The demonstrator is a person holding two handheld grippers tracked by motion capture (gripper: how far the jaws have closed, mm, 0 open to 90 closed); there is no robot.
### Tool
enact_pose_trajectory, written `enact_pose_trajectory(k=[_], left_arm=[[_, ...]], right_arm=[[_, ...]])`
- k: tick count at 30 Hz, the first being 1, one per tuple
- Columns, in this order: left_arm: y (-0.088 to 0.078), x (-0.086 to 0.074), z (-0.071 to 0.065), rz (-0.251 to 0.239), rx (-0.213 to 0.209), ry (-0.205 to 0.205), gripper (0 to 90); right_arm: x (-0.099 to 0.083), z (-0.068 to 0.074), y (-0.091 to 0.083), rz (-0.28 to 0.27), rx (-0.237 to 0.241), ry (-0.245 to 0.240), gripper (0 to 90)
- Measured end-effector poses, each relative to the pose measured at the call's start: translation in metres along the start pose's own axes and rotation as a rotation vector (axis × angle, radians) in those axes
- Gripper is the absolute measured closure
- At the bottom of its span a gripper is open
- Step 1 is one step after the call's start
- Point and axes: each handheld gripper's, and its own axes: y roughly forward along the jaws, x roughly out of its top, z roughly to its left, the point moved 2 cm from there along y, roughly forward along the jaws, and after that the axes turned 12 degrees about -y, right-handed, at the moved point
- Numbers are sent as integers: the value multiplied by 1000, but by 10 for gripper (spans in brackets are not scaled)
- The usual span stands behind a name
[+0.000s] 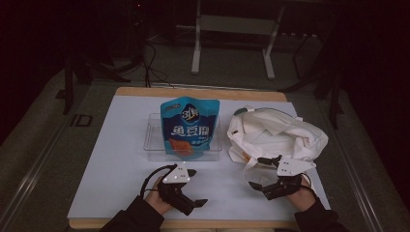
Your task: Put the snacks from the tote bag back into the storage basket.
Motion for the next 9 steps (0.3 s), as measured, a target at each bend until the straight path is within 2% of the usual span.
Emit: enact_pose_trajectory(k=[4, 9], left_arm=[[0, -1, 1, 7, 28, 3, 13], [-1, -1, 2, 2, 29, -5, 13]], right_arm=[[0, 0, 1, 2, 7, 4, 139], [0, 0, 1, -6, 13, 7, 139]])
